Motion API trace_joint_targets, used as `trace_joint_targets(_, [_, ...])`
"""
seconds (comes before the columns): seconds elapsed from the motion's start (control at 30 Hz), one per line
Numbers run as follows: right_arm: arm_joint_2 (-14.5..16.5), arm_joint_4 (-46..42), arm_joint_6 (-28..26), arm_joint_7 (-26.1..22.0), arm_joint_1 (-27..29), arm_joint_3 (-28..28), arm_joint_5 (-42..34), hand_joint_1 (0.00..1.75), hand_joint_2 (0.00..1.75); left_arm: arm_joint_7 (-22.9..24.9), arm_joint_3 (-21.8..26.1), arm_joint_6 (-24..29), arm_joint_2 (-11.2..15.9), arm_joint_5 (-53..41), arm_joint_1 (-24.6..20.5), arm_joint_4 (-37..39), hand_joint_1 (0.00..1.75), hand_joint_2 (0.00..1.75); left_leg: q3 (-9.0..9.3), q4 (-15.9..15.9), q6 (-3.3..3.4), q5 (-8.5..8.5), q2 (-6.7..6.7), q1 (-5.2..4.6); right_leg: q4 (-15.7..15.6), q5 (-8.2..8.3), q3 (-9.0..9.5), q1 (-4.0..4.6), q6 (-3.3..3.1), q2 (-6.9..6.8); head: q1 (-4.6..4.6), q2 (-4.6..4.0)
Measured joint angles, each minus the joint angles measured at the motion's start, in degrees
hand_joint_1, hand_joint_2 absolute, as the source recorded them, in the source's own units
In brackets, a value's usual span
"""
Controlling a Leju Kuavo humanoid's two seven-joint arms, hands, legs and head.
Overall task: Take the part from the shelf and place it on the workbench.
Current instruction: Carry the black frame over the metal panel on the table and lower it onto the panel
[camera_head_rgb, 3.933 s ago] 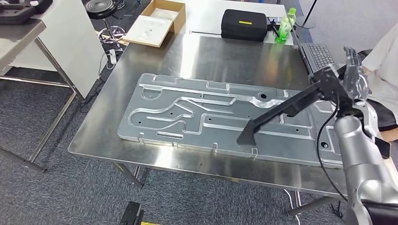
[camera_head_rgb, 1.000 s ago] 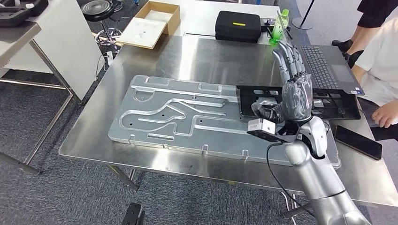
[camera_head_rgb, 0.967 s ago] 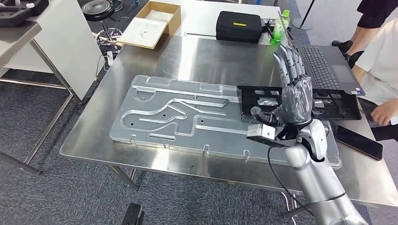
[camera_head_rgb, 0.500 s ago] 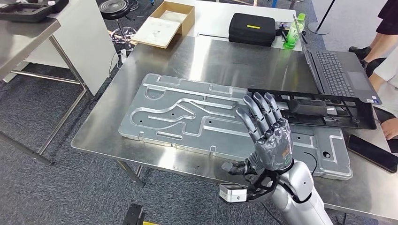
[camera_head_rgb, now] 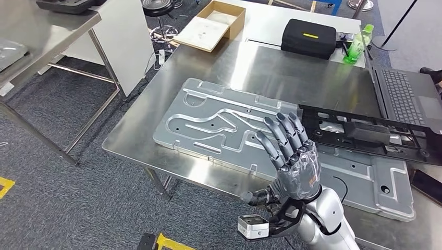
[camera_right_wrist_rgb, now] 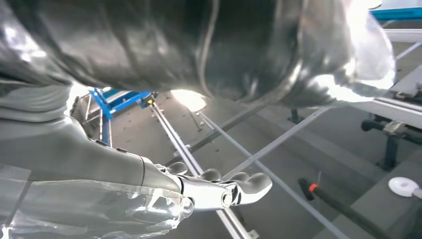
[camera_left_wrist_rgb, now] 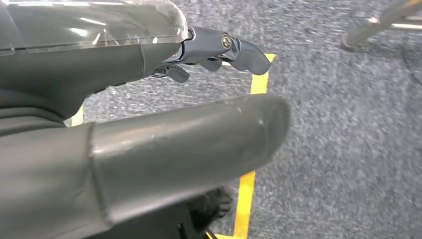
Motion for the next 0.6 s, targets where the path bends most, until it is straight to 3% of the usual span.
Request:
trace_joint_targets(0.03, [0.03, -0.02, 0.00, -0.04, 0.02, 0.01, 0.03, 0.00, 0.00, 0.16, 0.00, 0.02, 0.05, -0.10, 0.10, 0.00, 0.00, 0.00, 0.04, -0.23, 0.38, 0.21, -0.50, 0.08, 0.21, -0.29, 0.03, -0.13, 0.33, 0.33, 0.01, 0.00])
trace_joint_targets(0.1, [0.05, -0.08, -0.02, -0.18, 0.05, 0.03, 0.02, 0.00, 0.00, 0.33, 0.00, 0.05, 0.21, -0.21, 0.15, 0.00, 0.00, 0.00, 0.17, -0.66, 1.06, 0.65, -1.42, 0.33, 3.22, -2.60, -1.12, -0.36, 0.80, 2.52, 0.03, 0.00])
trace_joint_targets(0.17, [0.06, -0.08, -0.03, -0.39, 0.06, 0.10, -0.08, 0.00, 0.00, 0.40, 0.00, 0.04, 0.34, -0.20, 0.08, 0.00, 0.00, 0.00, 0.01, -0.68, 1.36, 0.83, -2.41, 0.34, 10.20, -6.36, -4.24, -0.47, 0.93, 4.77, 0.04, 0.00])
trace_joint_targets(0.2, [0.06, -0.01, -0.02, -0.45, -0.03, 0.20, -0.15, 0.00, 0.00, 0.41, 0.00, 0.02, 0.39, -0.17, 0.04, 0.00, 0.00, 0.00, -0.06, -0.63, 1.42, 0.87, -3.05, 0.27, 13.47, -7.55, -5.83, -0.47, 0.94, 5.16, 0.04, 0.00])
trace_joint_targets(0.23, [0.06, 0.12, -0.02, -0.38, -0.25, 0.42, -0.21, 0.00, 0.00, 0.41, 0.00, 0.00, 0.46, -0.11, 0.03, 0.00, 0.00, 0.00, -0.11, -0.55, 1.44, 0.88, -3.73, 0.20, 15.25, -7.71, -6.75, -0.46, 0.89, 5.31, 0.04, 0.00])
trace_joint_targets(0.27, [0.05, 0.30, -0.02, -0.15, -0.64, 0.73, -0.25, 0.00, 0.00, 0.42, 0.00, -0.01, 0.53, -0.01, 0.02, 0.00, 0.00, 0.00, -0.13, -0.43, 1.44, 0.88, -4.43, 0.15, 14.96, -6.74, -6.69, -0.46, 0.76, 5.44, 0.04, 0.00])
trace_joint_targets(0.3, [0.04, 0.51, -0.02, 0.28, -1.21, 1.12, -0.26, 0.00, 0.00, 0.41, 0.00, -0.01, 0.59, 0.13, -0.03, 0.00, 0.00, 0.00, -0.13, -0.29, 1.41, 0.87, -5.17, 0.11, 12.54, -4.82, -5.61, -0.45, 0.54, 5.76, 0.04, 0.00])
trace_joint_targets(0.37, [0.03, 0.99, -0.02, 1.42, -2.79, 2.06, -0.08, 0.00, 0.00, 0.29, 0.01, -0.07, 0.63, 0.52, -0.22, 0.00, 0.00, 0.00, -0.27, -0.01, 1.21, 0.81, -6.42, 0.01, 5.25, -1.18, -2.34, -0.50, -0.12, 8.17, 0.03, 0.00])
trace_joint_targets(0.43, [0.03, 1.50, -0.01, 2.47, -4.33, 2.99, 0.06, 0.00, 0.00, 0.13, 0.07, -0.21, 0.63, 0.88, -0.41, 0.00, 0.00, 0.00, -0.74, 0.18, 0.67, 0.90, -7.57, 0.13, 1.05, -0.06, -0.62, -0.48, -0.52, 10.28, 0.03, 0.00])
trace_joint_targets(0.47, [0.03, 1.79, -0.01, 2.84, -4.96, 3.44, 0.04, 0.00, 0.00, 0.10, 0.13, -0.28, 0.62, 0.99, -0.41, 0.01, 0.00, 0.00, -0.99, 0.16, 0.26, 1.04, -8.18, 0.26, 0.67, -0.24, -0.49, -0.40, -0.61, 10.41, 0.04, 0.00])
trace_joint_targets(0.53, [0.01, 2.31, 0.01, 3.34, -6.12, 4.18, -0.05, 0.00, 0.00, 0.09, 0.28, -0.30, 0.70, 1.08, -0.19, 0.01, 0.00, 0.00, -1.32, 0.17, -0.49, 1.16, -8.92, 0.42, 0.03, 0.02, -0.17, -0.48, -0.94, 9.09, 0.05, 0.00])
trace_joint_targets(0.6, [0.01, 2.76, 0.01, 3.60, -7.11, 4.88, -0.13, 0.00, 0.00, 0.09, 0.39, -0.29, 0.80, 1.16, -0.02, 0.01, 0.00, 0.00, -2.52, 2.60, -1.18, -0.39, -6.54, 0.22, -0.80, 0.36, 0.40, -0.76, -1.52, 7.52, -0.22, 0.00])
